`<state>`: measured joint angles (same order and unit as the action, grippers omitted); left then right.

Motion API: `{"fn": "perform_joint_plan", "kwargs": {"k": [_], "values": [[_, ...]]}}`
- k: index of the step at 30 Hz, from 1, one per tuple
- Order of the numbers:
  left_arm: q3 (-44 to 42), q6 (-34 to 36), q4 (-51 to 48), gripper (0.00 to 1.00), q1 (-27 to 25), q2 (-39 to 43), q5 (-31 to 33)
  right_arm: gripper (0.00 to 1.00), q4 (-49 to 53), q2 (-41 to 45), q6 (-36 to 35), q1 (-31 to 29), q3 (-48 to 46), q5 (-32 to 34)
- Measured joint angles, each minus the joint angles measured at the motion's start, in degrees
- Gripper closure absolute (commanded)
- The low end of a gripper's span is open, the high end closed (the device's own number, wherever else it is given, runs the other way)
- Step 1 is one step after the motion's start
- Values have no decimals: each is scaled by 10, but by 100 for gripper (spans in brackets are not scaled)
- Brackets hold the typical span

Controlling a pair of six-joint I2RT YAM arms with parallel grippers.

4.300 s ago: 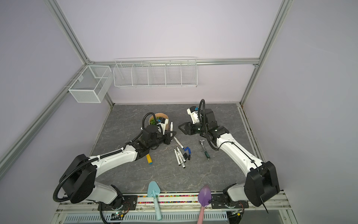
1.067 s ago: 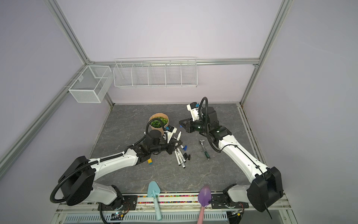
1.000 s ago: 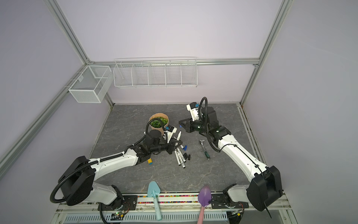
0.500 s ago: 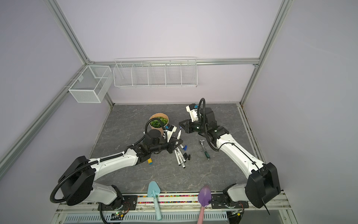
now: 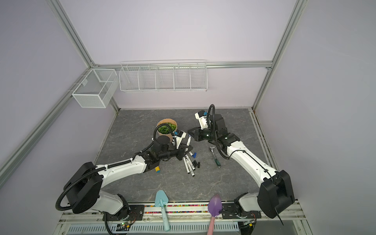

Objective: Insert the pens into the pen caps

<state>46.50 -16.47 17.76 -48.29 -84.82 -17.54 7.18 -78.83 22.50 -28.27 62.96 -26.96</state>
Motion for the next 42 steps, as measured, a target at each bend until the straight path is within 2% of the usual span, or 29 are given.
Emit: {"fn": "perform_joint_plan", "kwargs": {"k": [13, 23, 31, 35, 42], "values": [[12, -12, 71, 100, -6, -5, 20, 93, -16, 47, -2, 20, -9, -34], [38, 74, 60, 100, -12, 1, 53, 93, 12, 66, -66, 31, 14, -58], [5, 134, 115, 100, -17, 13, 87, 91, 41, 66, -105, 26, 34, -76], [-11, 157, 145, 100, -21, 19, 106, 83, 62, 66, -119, 22, 48, -83], [-19, 161, 207, 100, -10, 28, 139, 48, 119, 67, -98, 2, 59, -116]]}}
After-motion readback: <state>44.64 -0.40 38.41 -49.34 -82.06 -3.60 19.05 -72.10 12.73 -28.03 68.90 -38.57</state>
